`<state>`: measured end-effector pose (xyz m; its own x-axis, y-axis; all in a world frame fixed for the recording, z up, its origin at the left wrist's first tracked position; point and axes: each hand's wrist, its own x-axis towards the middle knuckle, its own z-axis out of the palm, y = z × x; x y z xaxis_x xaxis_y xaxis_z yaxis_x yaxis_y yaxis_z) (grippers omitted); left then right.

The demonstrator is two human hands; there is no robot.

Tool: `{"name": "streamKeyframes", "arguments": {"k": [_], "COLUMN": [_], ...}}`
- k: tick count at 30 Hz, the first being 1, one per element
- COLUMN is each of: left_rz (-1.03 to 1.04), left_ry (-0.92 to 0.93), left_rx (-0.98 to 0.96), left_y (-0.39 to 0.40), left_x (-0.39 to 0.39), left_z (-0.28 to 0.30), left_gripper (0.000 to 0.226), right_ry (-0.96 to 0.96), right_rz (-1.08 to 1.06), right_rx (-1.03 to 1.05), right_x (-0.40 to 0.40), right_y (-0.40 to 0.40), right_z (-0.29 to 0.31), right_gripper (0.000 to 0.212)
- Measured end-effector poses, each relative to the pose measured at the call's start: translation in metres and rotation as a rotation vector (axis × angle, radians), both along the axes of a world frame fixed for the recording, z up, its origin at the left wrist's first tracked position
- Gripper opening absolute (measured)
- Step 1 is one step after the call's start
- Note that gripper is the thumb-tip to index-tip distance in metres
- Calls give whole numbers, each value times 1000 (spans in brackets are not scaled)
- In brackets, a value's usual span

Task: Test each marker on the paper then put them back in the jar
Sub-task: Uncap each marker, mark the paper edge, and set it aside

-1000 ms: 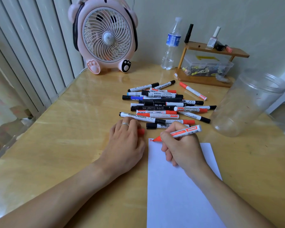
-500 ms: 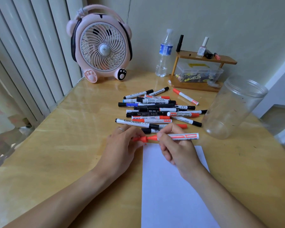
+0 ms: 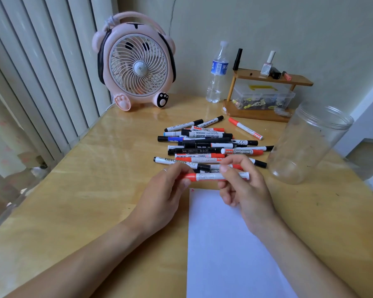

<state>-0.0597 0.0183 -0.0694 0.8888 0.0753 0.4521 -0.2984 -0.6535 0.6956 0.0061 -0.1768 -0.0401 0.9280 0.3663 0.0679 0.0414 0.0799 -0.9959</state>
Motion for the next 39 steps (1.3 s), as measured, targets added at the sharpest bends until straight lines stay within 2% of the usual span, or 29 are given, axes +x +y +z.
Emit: {"name": "streamKeyframes", "arguments": {"k": [3,6,11,14,29,33,36,39], "left_rz": [-29,-66,-71,-60,-96,-102,-97,-35], "left_ry": [18,79,122,116,76,41,45,73], "left_rx": [-62,-24,34,90,72,116,97,50], "left_y": [2,1,1,0,-3,-4,-6,-2], "left_x": [1,2,3,4,0,2,3,5], "left_z": [-2,-5,-7,-10,-9,-4,-4,-8], "left_gripper": [27,33,33,32,29,25,19,26], "right_ry": [-91,-346,-503,-529,-608,-758,-738,-690], "right_rz": [118,156,140,114,129,114,145,73], "right_rx": [-142,-426,-513,-515,-557,-724,-770,-796], "right_x": [4,1,1,4,5,7,5,13], "right_y": [-13,-16,-12,-11,-13,-16,-17,-28], "right_z": [1,-6,-13,-18,-4,3,-1,0], "right_gripper": [11,10,16,14,18,24,18,12]}}
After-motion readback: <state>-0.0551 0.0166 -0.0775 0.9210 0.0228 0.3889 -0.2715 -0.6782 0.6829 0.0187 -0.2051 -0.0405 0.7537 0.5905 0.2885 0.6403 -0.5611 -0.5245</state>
